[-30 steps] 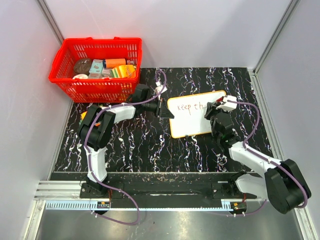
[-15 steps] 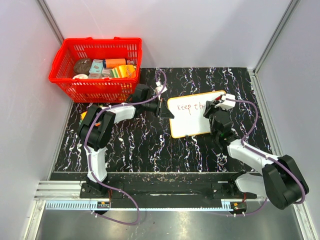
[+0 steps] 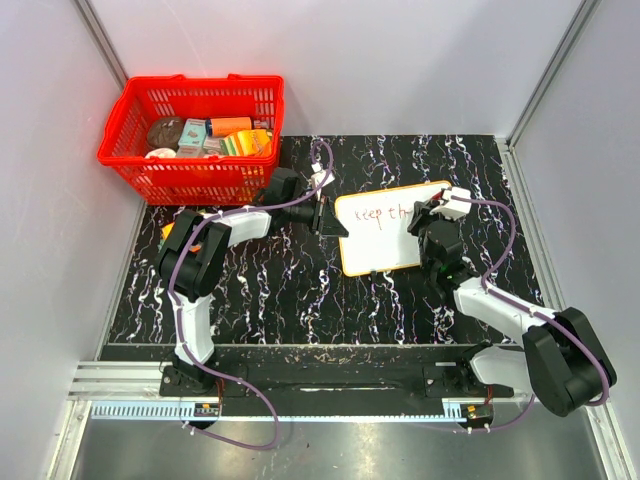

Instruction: Write a sentence on the whiteboard

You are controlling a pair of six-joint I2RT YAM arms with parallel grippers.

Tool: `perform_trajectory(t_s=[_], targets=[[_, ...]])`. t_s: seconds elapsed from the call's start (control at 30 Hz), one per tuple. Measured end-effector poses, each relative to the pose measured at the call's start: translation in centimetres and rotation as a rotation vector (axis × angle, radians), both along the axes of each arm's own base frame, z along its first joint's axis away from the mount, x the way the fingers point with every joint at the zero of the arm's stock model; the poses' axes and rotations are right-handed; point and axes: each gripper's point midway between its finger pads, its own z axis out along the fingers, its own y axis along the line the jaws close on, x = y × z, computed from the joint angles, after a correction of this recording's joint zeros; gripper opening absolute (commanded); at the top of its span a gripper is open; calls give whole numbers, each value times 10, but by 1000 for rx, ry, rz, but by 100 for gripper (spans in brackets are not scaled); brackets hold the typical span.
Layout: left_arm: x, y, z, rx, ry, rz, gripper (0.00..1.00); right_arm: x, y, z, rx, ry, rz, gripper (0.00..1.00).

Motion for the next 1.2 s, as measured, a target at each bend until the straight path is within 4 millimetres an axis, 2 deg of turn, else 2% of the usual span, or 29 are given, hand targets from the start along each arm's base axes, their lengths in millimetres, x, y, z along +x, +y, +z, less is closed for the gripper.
perform_trajectory(t_s=[0.47, 0.93, 1.2], targets=[[0, 0, 0, 0, 0, 0, 0, 2, -12, 0, -4, -1, -47, 0], [0, 0, 0, -1, -2, -1, 0, 6, -8, 12, 8, -23, -35, 0], [0, 0, 0, 0, -2, -1, 0, 7, -5, 8, 17, -11, -20, 0]])
